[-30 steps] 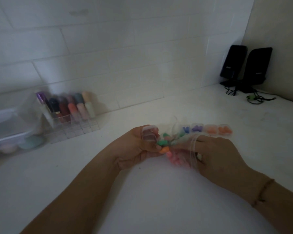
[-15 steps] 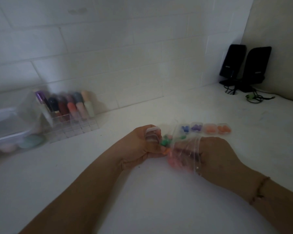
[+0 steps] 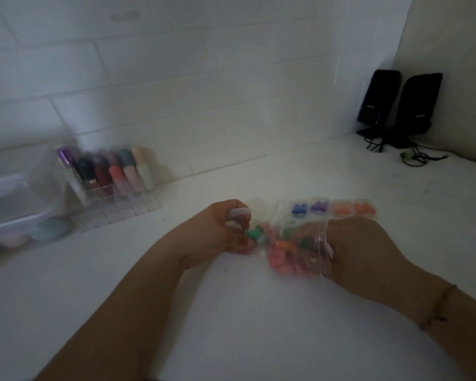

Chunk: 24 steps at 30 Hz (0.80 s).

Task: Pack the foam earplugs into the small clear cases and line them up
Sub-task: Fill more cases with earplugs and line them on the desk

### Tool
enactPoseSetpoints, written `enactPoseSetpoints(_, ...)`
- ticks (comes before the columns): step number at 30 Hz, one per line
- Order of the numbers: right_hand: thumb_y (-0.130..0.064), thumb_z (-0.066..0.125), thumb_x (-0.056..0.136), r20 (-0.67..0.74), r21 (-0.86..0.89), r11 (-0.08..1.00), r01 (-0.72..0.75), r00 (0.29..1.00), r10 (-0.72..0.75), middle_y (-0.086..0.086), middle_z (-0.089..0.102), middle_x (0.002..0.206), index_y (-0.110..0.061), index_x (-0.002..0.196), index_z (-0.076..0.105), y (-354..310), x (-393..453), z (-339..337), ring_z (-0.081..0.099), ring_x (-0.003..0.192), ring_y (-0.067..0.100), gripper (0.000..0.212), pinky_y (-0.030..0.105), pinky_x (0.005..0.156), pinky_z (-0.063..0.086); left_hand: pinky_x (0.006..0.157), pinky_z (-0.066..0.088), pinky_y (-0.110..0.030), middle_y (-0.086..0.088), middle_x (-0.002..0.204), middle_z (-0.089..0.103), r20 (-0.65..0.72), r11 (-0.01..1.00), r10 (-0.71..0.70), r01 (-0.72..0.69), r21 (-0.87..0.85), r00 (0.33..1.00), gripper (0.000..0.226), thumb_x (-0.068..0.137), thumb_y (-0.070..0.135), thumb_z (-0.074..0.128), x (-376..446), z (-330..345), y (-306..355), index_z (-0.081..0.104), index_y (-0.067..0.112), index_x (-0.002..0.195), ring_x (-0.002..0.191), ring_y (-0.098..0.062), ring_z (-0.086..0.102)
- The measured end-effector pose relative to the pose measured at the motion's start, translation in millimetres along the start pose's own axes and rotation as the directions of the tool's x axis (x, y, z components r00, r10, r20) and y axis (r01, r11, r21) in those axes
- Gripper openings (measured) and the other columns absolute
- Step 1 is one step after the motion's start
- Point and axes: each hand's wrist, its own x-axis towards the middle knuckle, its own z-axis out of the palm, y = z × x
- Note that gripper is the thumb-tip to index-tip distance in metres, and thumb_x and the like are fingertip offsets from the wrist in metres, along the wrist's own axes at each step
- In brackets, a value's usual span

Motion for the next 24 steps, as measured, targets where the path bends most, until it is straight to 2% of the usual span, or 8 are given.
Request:
enactPoseSetpoints(3, -0.065, 0.046, 0.076, 0.045, 0.077, 0.994, -0.082, 0.996, 0.079, -0.023, 0.052, 0.055, -0.039, 0.068, 0.064, 7, -8, -17, 0.047, 0.054, -0.002, 0.032, 0.005, 0.059, 0.034, 0.059, 0.05, -0.022, 0.005, 0.064, 0.055, -0.016, 0.982, 0.021, -0.018, 0.186, 1.0, 0.031, 0.072, -0.016, 0.072, -3, -8, 2, 0.054, 0.008, 0.079, 0.058, -0.006, 0.053)
enactPoseSetpoints(5, -0.06, 0.056, 0.076, 0.112, 0.122, 0.992, -0.043, 0.993, 0.029, -0.034, 0.054, 0.064, -0.045, 0.063, 0.055, 13, -13, -29, 0.048, 0.055, -0.001, 0.021, 0.011, 0.053, 0.028, 0.06, 0.051, -0.028, -0.004, 0.068, 0.057, -0.051, 0.969, 0.052, -0.038, 0.243, 0.997, 0.027, 0.068, 0.007, 0.083, -4, -14, 5, 0.058, 0.008, 0.079, 0.062, -0.014, 0.057)
enactPoseSetpoints(8, -0.054, 0.064, 0.071, 0.074, 0.293, 0.956, -0.026, 0.997, 0.005, -0.019, 0.058, 0.057, -0.034, 0.065, 0.062, 22, -14, -43, 0.045, 0.04, 0.003, 0.021, 0.016, 0.043, 0.035, 0.075, 0.054, -0.043, -0.011, 0.078, 0.064, -0.235, 0.957, 0.123, -0.053, 0.284, 0.964, 0.041, 0.06, 0.047, 0.077, -6, -19, 12, 0.061, 0.015, 0.08, 0.075, -0.031, 0.064)
enactPoseSetpoints(11, -0.046, 0.062, 0.063, -0.074, 0.576, 0.816, -0.046, 0.991, 0.109, -0.006, 0.059, 0.053, -0.024, 0.067, 0.062, 21, -14, -52, 0.049, 0.043, 0.009, 0.022, 0.021, 0.043, 0.041, 0.073, 0.055, -0.042, -0.006, 0.079, 0.061, -0.258, 0.985, 0.174, -0.173, 0.027, 0.95, 0.038, 0.066, 0.048, 0.074, -7, -13, 20, 0.059, 0.016, 0.082, 0.072, -0.024, 0.064)
enactPoseSetpoints(14, -0.023, 0.066, 0.062, -0.209, 0.75, 0.659, 0.05, 0.964, 0.164, -0.004, 0.062, 0.055, -0.009, 0.074, 0.06, 6, -14, -53, 0.053, 0.044, 0.006, 0.019, 0.014, 0.045, 0.043, 0.062, 0.051, -0.032, -0.006, 0.081, 0.057, 0.022, 0.883, 0.192, -0.163, -0.441, 0.981, 0.055, 0.065, 0.058, 0.078, -8, 2, 26, 0.055, 0.014, 0.088, 0.065, -0.024, 0.058)
enactPoseSetpoints(17, -0.005, 0.071, 0.066, -0.312, 0.742, 0.663, 0.098, 0.926, 0.212, -0.001, 0.066, 0.063, -0.012, 0.077, 0.061, -16, -14, -44, 0.058, 0.048, 0.009, 0.016, 0.02, 0.046, 0.047, 0.059, 0.048, -0.03, -0.008, 0.085, 0.055, 0.176, 0.79, 0.251, -0.096, -0.606, 0.952, 0.054, 0.075, 0.06, 0.068, -9, 19, 25, 0.057, 0.01, 0.093, 0.063, -0.025, 0.057)
enactPoseSetpoints(19, -0.013, 0.074, 0.071, -0.355, 0.688, 0.718, 0.105, 0.912, 0.207, 0.0, 0.068, 0.07, -0.022, 0.079, 0.065, -29, -14, -39, 0.06, 0.05, 0.014, 0.015, 0.027, 0.045, 0.048, 0.06, 0.048, -0.031, -0.01, 0.089, 0.056, 0.201, 0.783, 0.257, -0.082, -0.616, 0.945, 0.053, 0.077, 0.06, 0.066, -9, 28, 23, 0.058, 0.011, 0.095, 0.065, -0.025, 0.056)
enactPoseSetpoints(24, -0.043, 0.071, 0.078, -0.389, 0.394, 0.918, 0.038, 0.912, 0.13, -0.017, 0.051, 0.061, -0.032, 0.078, 0.067, -44, -11, -26, 0.046, 0.048, 0.003, 0.011, 0.012, 0.047, 0.032, 0.062, 0.049, -0.033, -0.01, 0.099, 0.056, 0.218, 0.842, 0.275, -0.126, -0.524, 0.936, 0.059, 0.079, 0.063, 0.059, -9, 45, 20, 0.052, 0.01, 0.103, 0.076, -0.026, 0.056)
